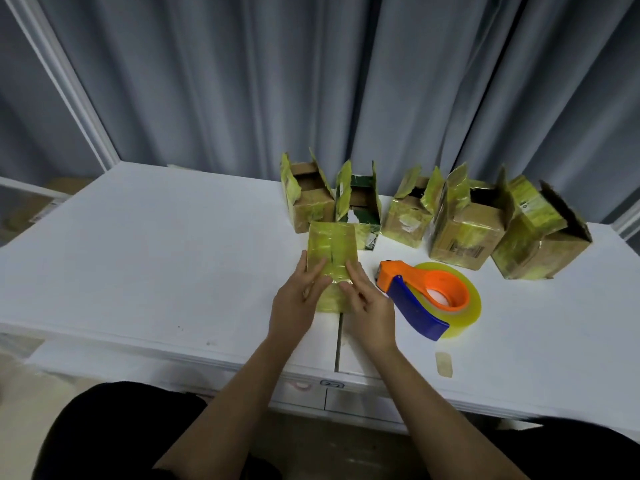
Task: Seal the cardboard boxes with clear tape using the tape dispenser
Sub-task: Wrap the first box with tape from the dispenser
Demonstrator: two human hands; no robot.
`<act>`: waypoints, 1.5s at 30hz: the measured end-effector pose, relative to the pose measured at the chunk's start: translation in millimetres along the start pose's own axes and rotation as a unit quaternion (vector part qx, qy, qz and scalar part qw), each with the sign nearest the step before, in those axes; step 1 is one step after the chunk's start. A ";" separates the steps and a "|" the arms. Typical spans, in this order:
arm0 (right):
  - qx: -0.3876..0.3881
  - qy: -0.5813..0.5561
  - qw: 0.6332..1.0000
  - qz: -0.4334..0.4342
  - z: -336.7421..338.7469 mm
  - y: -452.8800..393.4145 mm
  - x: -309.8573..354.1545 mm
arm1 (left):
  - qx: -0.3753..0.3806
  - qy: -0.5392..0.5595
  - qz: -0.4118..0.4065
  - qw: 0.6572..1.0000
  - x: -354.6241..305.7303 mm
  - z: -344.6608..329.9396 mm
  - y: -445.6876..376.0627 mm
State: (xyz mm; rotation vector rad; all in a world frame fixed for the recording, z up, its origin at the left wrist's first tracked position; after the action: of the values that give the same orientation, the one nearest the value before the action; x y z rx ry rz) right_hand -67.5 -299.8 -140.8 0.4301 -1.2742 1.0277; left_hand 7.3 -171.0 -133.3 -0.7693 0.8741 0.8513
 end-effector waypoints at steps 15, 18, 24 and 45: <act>-0.064 -0.027 0.998 0.010 21.5 4.7 11.5 | 0.105 -0.059 -0.068 0.990 0.4 -12.7 -7.5; 0.038 0.076 0.993 0.085 20.7 -6.5 24.0 | 0.135 -0.032 -0.066 0.988 -2.9 -10.3 -12.6; 0.154 0.261 0.925 0.227 9.9 -16.9 36.3 | 0.147 0.033 -0.007 0.989 2.8 -4.8 -18.1; 0.091 0.203 0.938 0.267 13.7 -12.5 21.0 | 0.004 0.054 0.063 0.997 1.4 -20.4 17.5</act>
State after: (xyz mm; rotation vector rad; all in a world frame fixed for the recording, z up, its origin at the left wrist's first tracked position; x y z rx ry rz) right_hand -66.2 -308.5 -114.2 -0.0086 -0.9371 1.6093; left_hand -14.0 -179.9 -147.1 -0.7653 1.0304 0.9222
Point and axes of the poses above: each hand's wrist, its own y-axis away from the middle knuckle, its own z-axis out of the back of the hand, x = y × z, the point moved 8 cm from there along -y, towards the middle knuckle, and after that the axes turned 3 degrees about -y, right-handed, at the moved point
